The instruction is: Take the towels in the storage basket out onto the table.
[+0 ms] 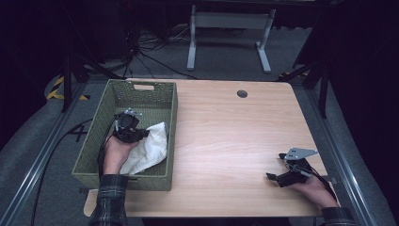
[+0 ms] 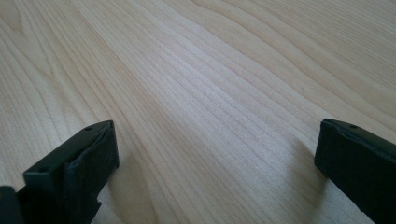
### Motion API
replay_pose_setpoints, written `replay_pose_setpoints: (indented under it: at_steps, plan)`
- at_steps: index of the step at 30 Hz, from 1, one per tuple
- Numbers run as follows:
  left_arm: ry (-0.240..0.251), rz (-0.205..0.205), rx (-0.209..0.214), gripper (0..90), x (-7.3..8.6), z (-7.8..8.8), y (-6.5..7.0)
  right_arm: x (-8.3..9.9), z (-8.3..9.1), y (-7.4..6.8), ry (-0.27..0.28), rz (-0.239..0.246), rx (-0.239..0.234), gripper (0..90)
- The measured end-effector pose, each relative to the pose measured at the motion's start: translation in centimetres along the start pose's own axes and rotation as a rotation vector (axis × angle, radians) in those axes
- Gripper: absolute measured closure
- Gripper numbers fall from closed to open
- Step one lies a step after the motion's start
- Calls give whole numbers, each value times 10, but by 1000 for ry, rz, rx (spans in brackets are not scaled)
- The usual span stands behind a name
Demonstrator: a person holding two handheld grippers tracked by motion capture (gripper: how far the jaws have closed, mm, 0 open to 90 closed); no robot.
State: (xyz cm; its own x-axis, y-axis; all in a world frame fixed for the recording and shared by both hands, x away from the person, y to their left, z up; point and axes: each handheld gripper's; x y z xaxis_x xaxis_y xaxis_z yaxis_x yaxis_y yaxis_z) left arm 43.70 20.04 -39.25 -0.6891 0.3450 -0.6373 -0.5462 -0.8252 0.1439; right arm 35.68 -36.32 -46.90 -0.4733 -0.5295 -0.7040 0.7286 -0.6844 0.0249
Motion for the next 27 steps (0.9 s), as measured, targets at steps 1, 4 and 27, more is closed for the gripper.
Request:
replay_pose_setpoints:
  at_steps: [1, 4, 27]
  plan:
    - [13, 0, -3, 874, 0, 2, 1, 0, 0, 0, 0, 0, 0, 0]
    - [60, -11, -9, 874, -1, 11, 4, 0, 0, 0, 0, 0, 0, 0]
    - [278, -68, 49, 875, -20, 72, 34, 0, 0, 0, 0, 0, 0, 0]
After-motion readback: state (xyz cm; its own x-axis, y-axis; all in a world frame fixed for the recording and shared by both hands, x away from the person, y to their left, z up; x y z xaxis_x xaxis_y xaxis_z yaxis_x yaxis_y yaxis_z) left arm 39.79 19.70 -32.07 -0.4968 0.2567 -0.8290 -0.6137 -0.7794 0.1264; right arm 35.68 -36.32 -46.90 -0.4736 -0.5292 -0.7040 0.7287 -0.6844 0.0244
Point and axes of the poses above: each handheld gripper's, and its own axes: z roughly backward along the jaws, x roughly out of its underside, y roughly to its right
